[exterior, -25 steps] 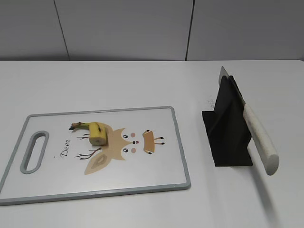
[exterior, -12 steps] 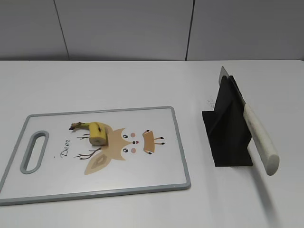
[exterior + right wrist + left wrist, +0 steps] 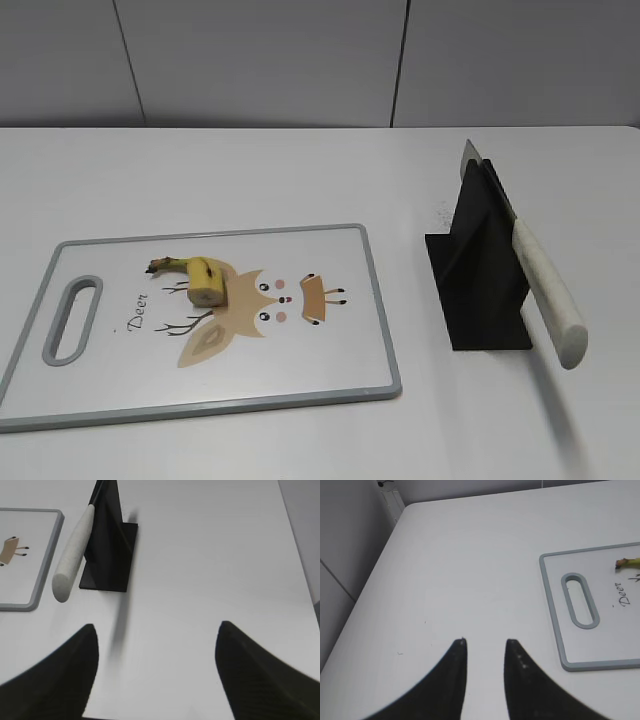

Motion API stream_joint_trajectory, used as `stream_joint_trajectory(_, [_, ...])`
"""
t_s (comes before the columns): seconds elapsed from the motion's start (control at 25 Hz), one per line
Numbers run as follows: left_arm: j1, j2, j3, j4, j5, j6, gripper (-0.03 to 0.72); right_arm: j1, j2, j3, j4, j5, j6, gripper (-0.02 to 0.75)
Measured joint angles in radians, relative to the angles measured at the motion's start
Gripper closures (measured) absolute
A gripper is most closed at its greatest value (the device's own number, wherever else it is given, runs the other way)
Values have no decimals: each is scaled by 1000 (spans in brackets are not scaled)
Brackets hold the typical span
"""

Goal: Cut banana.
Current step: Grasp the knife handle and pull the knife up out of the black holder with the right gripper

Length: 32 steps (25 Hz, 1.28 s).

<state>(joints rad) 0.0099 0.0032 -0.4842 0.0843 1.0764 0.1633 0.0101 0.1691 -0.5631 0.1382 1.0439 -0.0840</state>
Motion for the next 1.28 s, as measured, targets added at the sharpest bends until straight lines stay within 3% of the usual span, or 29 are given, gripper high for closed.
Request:
stream_joint_trajectory(0.36, [0,0,0,0,0,0,451,0,295,-140,28,26,0,132])
stream_joint_trajectory(0.6, [0,0,0,0,0,0,439,107,420,-189,36,28,13,141])
stream_joint_trajectory(0.68, [0,0,0,-1,0,0,390,147,456,-200,36,32,43,143])
stream_joint_trajectory(0.96, [0,0,0,-8,0,0,59,194,589,-270,35,90,103,144])
stream_joint_trajectory(1.28, [0,0,0,-11,-7,0,36,375,823,-426,-70,163,197,144])
